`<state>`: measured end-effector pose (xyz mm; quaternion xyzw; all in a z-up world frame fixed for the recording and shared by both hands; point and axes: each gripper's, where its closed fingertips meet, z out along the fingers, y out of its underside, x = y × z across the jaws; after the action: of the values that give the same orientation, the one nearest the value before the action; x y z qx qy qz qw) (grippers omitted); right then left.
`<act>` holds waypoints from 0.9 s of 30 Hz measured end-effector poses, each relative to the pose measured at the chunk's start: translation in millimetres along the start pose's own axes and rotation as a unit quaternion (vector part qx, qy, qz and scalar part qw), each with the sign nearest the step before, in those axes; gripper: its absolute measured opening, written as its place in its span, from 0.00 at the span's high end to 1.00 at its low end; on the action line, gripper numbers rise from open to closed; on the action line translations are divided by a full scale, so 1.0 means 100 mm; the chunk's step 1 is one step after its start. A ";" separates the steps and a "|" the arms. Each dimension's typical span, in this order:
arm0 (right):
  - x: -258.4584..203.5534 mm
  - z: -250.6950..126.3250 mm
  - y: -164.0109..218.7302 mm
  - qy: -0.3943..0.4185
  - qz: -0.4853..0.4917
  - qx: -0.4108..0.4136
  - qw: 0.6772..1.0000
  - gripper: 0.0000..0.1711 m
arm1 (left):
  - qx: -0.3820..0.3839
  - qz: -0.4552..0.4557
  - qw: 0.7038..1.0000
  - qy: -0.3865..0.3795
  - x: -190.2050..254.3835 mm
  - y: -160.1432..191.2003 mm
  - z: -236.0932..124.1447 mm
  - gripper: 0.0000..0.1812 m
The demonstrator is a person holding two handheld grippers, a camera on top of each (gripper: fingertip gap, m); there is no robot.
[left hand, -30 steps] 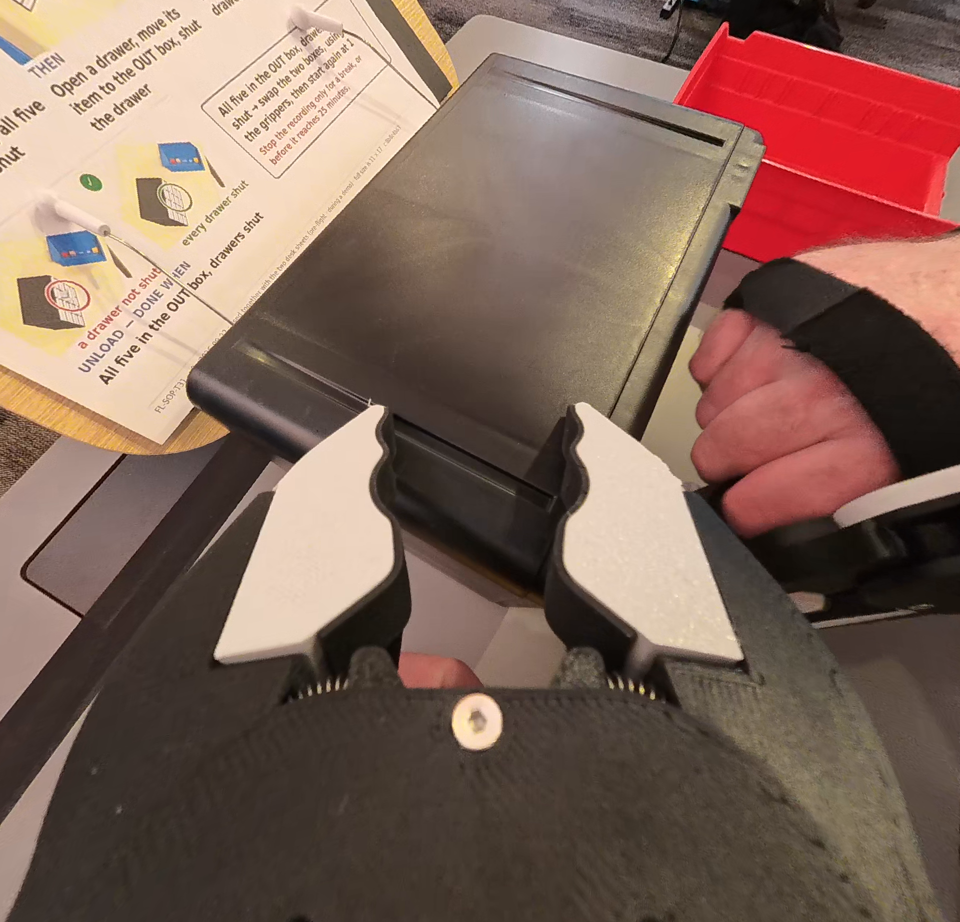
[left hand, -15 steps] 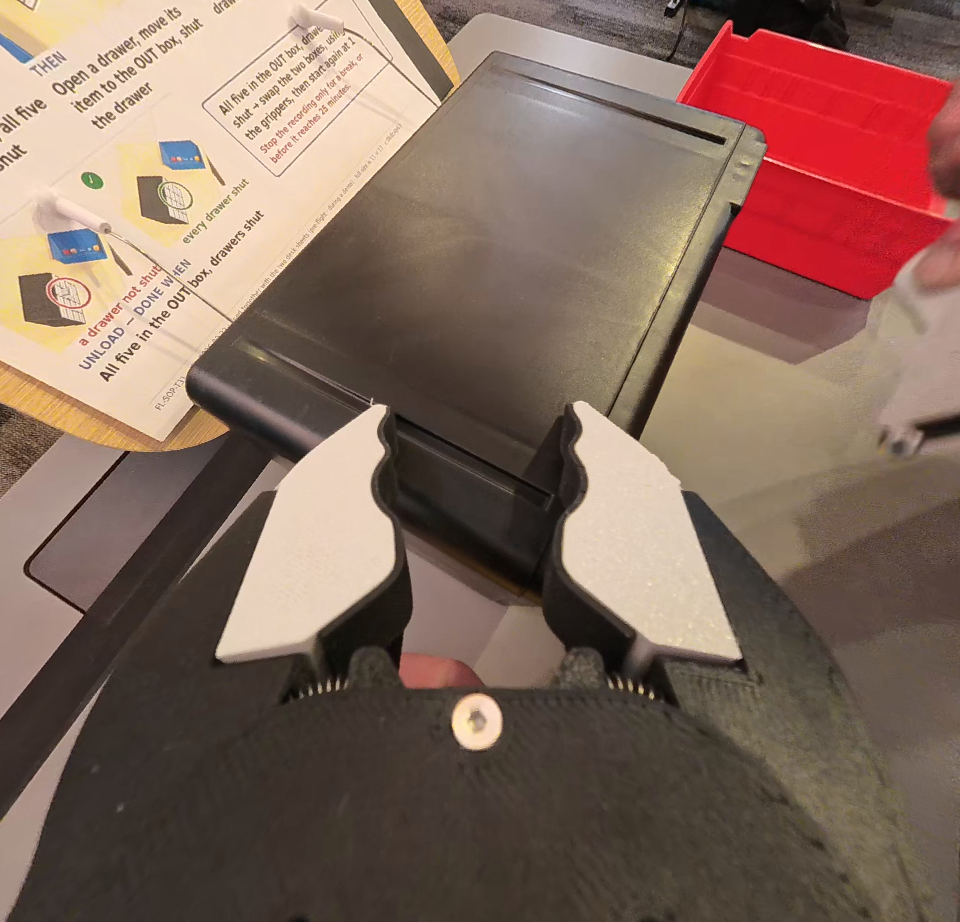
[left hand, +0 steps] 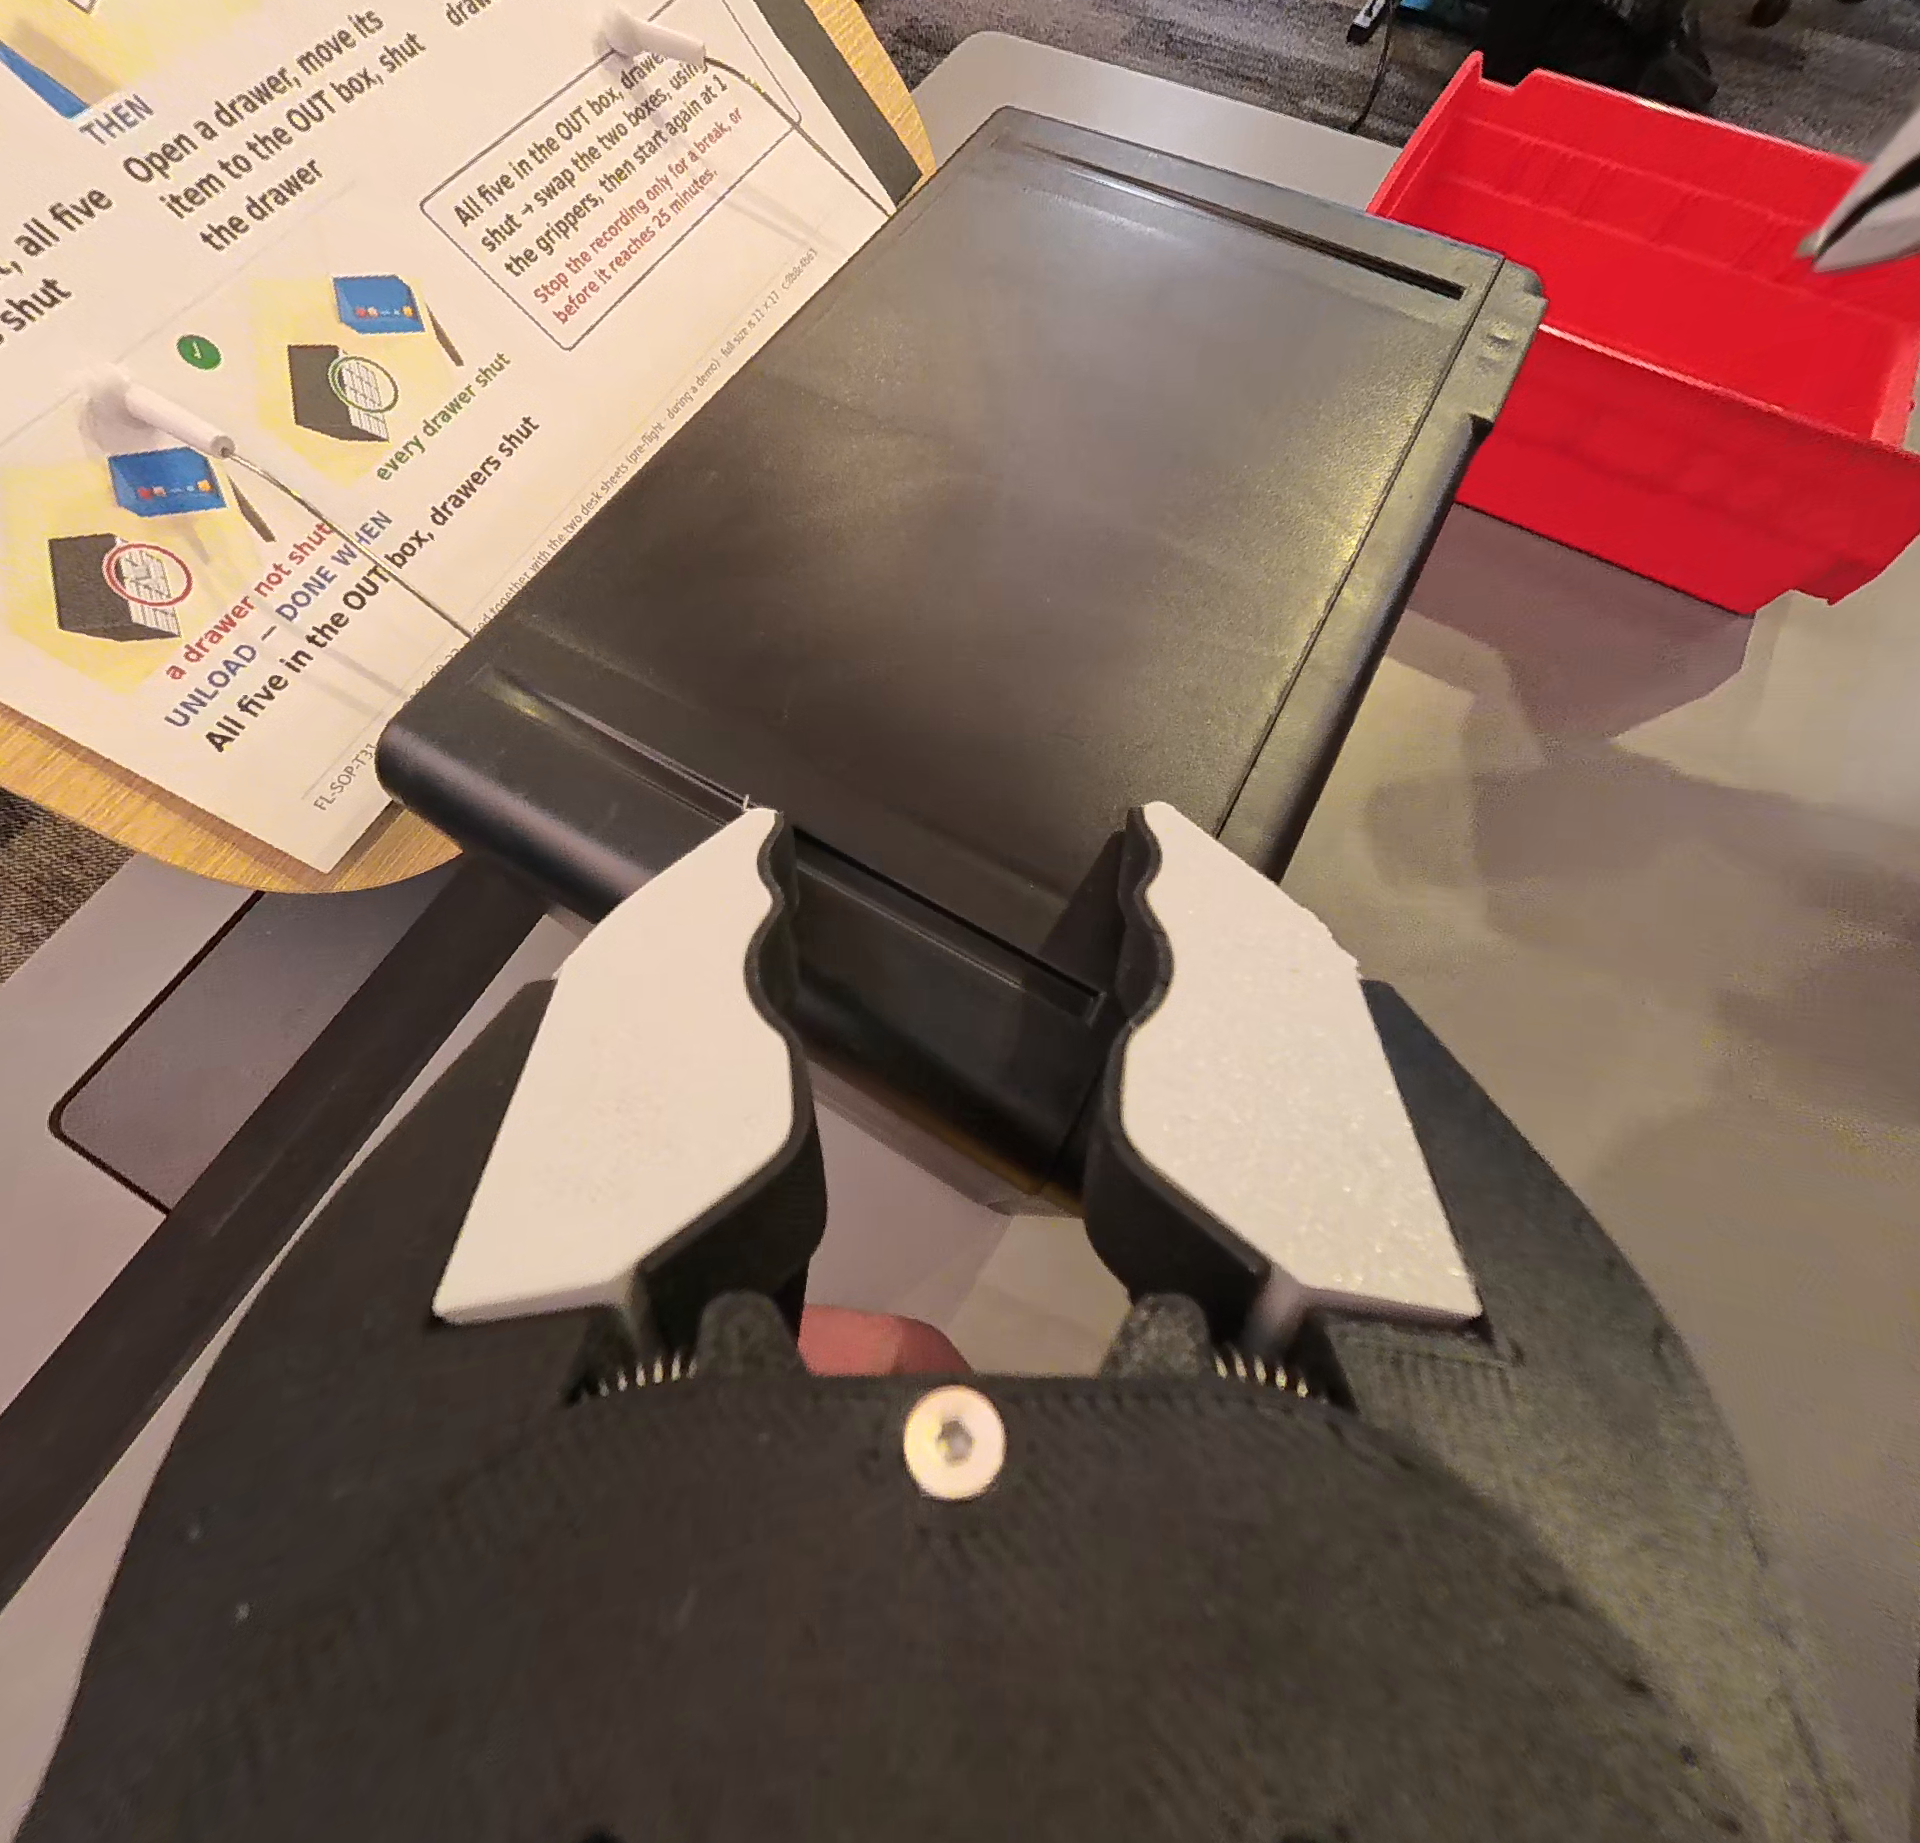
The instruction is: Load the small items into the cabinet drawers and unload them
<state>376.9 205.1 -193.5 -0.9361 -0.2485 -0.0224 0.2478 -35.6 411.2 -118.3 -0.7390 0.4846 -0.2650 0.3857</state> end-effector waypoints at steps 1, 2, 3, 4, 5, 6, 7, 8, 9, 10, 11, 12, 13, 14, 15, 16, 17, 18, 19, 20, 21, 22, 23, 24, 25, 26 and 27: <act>0.03 0.08 0.23 -0.002 0.025 -0.025 0.999 0.98 | 0.000 0.000 1.000 0.000 0.00 0.00 0.00 0.67; 0.06 0.17 0.44 -0.005 0.048 -0.048 0.998 0.98 | 0.001 -0.001 1.000 0.000 0.00 0.00 0.00 0.67; 0.07 0.26 0.62 -0.009 0.070 -0.065 0.995 0.98 | 0.001 -0.001 1.000 0.000 0.00 0.00 0.00 0.67; 0.07 0.35 0.76 -0.016 0.092 -0.078 0.993 0.98 | 0.001 -0.002 1.000 -0.001 0.00 0.00 0.00 0.67; 0.07 0.43 0.87 -0.025 0.114 -0.089 0.989 0.98 | 0.002 -0.002 1.000 -0.001 0.00 0.00 0.00 0.67; 0.06 0.50 0.96 -0.033 0.133 -0.097 0.986 0.98 | 0.002 -0.003 1.000 -0.002 0.00 0.00 0.00 0.67; 0.06 0.58 1.03 -0.037 0.149 -0.103 0.983 0.98 | 0.002 -0.003 1.000 -0.003 0.00 0.00 0.00 0.67; 0.06 0.64 1.08 -0.040 0.162 -0.113 0.980 0.98 | 0.002 -0.003 1.000 -0.004 0.00 0.00 0.00 0.67; 0.07 0.70 1.12 -0.040 0.170 -0.123 0.977 0.98 | 0.002 -0.004 1.000 -0.005 0.00 0.00 0.00 0.67; 0.08 0.75 1.15 -0.037 0.173 -0.131 0.975 0.98 | 0.002 -0.004 1.000 -0.005 0.00 0.00 0.00 0.67; 0.09 0.79 1.18 -0.034 0.175 -0.141 0.974 0.98 | 0.003 -0.005 1.000 -0.006 0.00 0.00 0.00 0.67; 0.08 0.82 1.21 -0.035 0.176 -0.152 0.972 0.98 | 0.004 -0.005 1.000 -0.006 0.00 0.00 0.00 0.68; 0.08 0.85 1.24 -0.036 0.178 -0.164 0.970 0.96 | 0.004 -0.005 1.000 -0.006 0.00 0.00 0.00 0.68; 0.08 0.88 1.28 -0.034 0.178 -0.176 0.968 0.95 | 0.003 -0.005 1.000 -0.007 0.00 0.00 0.00 0.68; 0.09 0.89 1.29 -0.031 0.177 -0.182 0.967 0.94 | 0.003 -0.005 1.000 -0.007 0.00 0.00 0.00 0.68; 0.09 0.90 1.29 -0.030 0.179 -0.181 0.967 0.92 | 0.003 -0.005 1.000 -0.007 0.00 0.00 0.00 0.68; 0.10 0.89 1.29 -0.030 0.181 -0.180 0.966 0.91 | 0.002 -0.004 1.000 -0.007 0.00 0.00 0.00 0.68; 0.10 0.89 1.30 -0.027 0.181 -0.183 0.966 0.90 | 0.001 -0.004 1.000 -0.007 0.00 0.00 0.00 0.68; 0.11 0.87 1.30 -0.024 0.180 -0.182 0.966 0.88 | 0.001 -0.004 1.000 -0.007 0.00 0.00 0.00 0.68; 0.12 0.85 1.28 -0.021 0.181 -0.174 0.968 0.86 | 0.002 -0.004 1.000 -0.007 0.00 0.00 0.00 0.68; 0.14 0.81 1.26 -0.016 0.180 -0.168 0.969 0.86 | 0.002 -0.004 1.000 -0.007 0.00 0.00 0.00 0.68; 0.16 0.77 1.25 -0.010 0.177 -0.165 0.970 0.85 | 0.003 -0.005 1.000 -0.007 0.00 0.00 0.00 0.67; 0.17 0.71 1.22 -0.003 0.173 -0.159 0.972 0.85 | 0.004 -0.005 1.000 -0.007 0.00 0.00 0.00 0.68; 0.20 0.64 1.17 0.009 0.169 -0.148 0.974 0.85 | 0.004 -0.005 1.000 -0.007 0.00 0.00 0.00 0.68; 0.23 0.57 1.10 0.022 0.163 -0.135 0.977 0.84 | 0.004 -0.005 1.000 -0.007 0.00 0.00 0.00 0.68; 0.24 0.48 1.01 0.034 0.154 -0.121 0.980 0.84 | 0.004 -0.005 1.000 -0.007 0.00 0.00 0.00 0.68; 0.26 0.38 0.90 0.050 0.143 -0.105 0.983 0.84 | 0.004 -0.005 1.000 -0.007 0.00 0.00 0.00 0.67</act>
<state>439.5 166.8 -263.5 -0.9804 -0.0960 -0.0599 0.1611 -35.6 411.0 -118.1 -0.7419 0.4769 -0.2636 0.3907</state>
